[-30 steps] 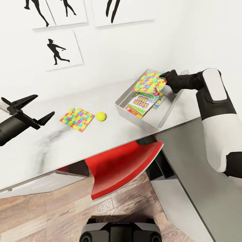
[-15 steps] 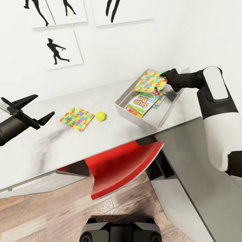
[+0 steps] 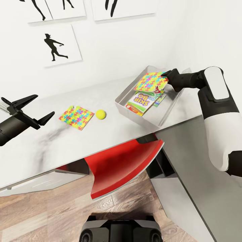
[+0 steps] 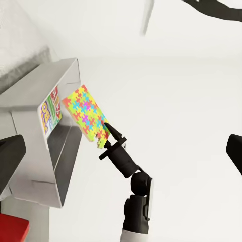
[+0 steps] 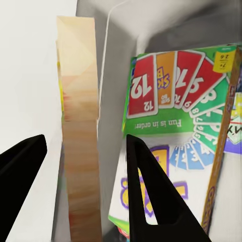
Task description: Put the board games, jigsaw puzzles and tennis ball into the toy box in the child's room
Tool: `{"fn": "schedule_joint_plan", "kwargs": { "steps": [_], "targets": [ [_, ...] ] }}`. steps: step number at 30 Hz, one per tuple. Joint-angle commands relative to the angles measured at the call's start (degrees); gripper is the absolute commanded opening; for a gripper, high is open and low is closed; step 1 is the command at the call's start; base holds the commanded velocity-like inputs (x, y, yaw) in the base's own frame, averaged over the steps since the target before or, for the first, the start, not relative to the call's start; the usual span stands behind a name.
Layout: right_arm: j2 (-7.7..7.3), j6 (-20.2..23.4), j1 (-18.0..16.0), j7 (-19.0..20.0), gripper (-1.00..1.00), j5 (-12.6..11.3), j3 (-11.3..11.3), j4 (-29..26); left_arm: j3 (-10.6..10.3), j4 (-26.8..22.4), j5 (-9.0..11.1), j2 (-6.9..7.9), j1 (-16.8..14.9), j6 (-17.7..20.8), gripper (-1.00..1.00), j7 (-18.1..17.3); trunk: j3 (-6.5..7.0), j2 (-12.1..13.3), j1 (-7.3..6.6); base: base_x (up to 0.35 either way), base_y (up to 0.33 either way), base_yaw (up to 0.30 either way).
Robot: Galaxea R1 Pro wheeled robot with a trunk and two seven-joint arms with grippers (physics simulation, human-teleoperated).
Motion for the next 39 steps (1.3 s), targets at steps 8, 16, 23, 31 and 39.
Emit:
{"fn": "schedule_joint_plan", "kwargs": {
  "steps": [8, 16, 23, 31, 39],
  "targets": [
    [-0.84, -0.40, -0.12, -0.58, -1.00, -0.57, 0.06, 0.05, 0.06, -0.03, 0.62, 0.00, -0.04, 0.18, 1.00, 0.59, -0.82, -0.10, 0.03, 0.000, 0.000, 0.000],
    [-1.90, -0.61, -0.61, -0.62, -1.00, -0.57, 0.03, 0.07, 0.06, -0.03, 0.62, 0.00, -0.04, 0.18, 1.00, 0.59, -1.46, -0.10, 0.03, 0.000, 0.000, 0.000],
    [-2.12, -0.73, -1.49, -0.63, -1.00, -0.57, 0.03, 0.07, 0.06, -0.03, 0.62, 0.00, -0.04, 0.18, 1.00, 0.59, -1.64, -0.10, 0.03, 0.000, 0.000, 0.000],
    [-2.20, -0.84, -3.21, -0.64, -1.00, -0.54, 0.03, 1.37, 0.06, -0.03, 0.62, 0.00, -0.04, 0.18, 1.00, 0.59, -1.68, -0.10, 0.03, 0.000, 0.000, 0.000],
    [-2.07, -0.87, -4.18, -0.64, -1.00, -0.56, 0.10, 2.07, 0.06, -0.03, 0.62, 0.00, -0.04, 0.18, 1.00, 0.59, -1.77, -0.10, 0.03, 0.000, 0.000, 0.000]
  ]
}}
